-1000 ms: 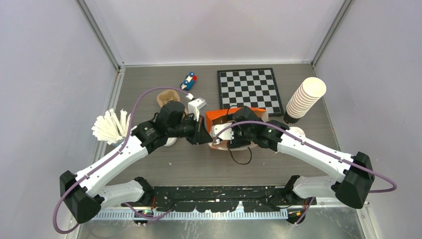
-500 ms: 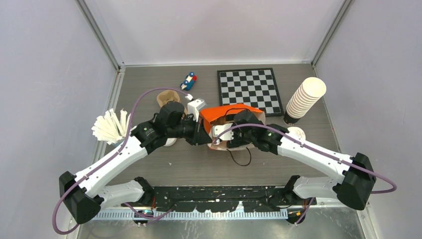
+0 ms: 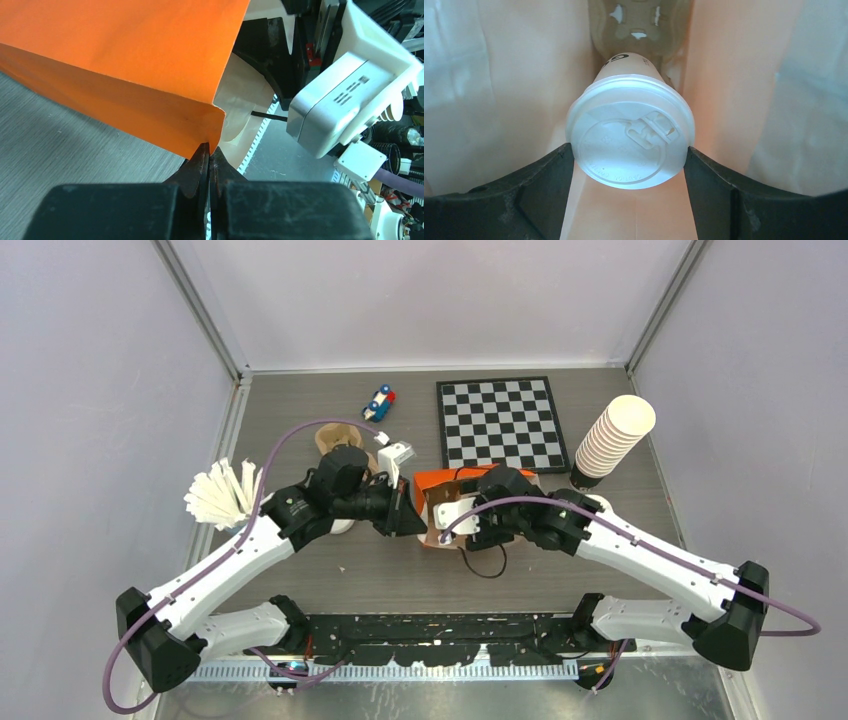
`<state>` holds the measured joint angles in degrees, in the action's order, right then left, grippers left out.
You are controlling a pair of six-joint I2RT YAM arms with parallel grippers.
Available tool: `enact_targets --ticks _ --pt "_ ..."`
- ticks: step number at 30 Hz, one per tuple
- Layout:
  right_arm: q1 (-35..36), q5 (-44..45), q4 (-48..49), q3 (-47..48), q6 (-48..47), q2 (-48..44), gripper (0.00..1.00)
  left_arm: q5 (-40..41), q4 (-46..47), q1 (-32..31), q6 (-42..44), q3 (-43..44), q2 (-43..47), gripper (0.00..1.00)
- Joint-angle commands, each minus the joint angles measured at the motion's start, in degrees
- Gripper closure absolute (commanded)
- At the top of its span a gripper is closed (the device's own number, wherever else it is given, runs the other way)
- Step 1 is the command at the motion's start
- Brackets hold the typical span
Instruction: Pack the takeout coffee
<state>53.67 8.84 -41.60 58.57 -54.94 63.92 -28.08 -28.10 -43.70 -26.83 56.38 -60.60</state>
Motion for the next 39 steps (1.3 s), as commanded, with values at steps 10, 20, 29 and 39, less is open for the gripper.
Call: enact_targets --ticks 10,20,29,39 --pt "2.27 1.04 0.52 1.29 0.46 3.80 0.43 -3.84 0.67 0.11 0.67 -0.60 1.09 1.00" --pt "2.39 5.44 9.29 -4.10 -1.92 4.55 0.43 -4.02 -0.08 0.11 0.57 -0.15 1.01 1.00" --pt "2.66 9.16 13.27 -6.67 -2.48 3.22 0.43 -3.83 -0.12 0.11 0.29 -0.36 0.91 1.00" --pt "3.32 11.55 15.38 -8.30 -2.78 1.27 0.44 -3.16 -0.42 0.11 0.16 -0.32 1.07 1.00"
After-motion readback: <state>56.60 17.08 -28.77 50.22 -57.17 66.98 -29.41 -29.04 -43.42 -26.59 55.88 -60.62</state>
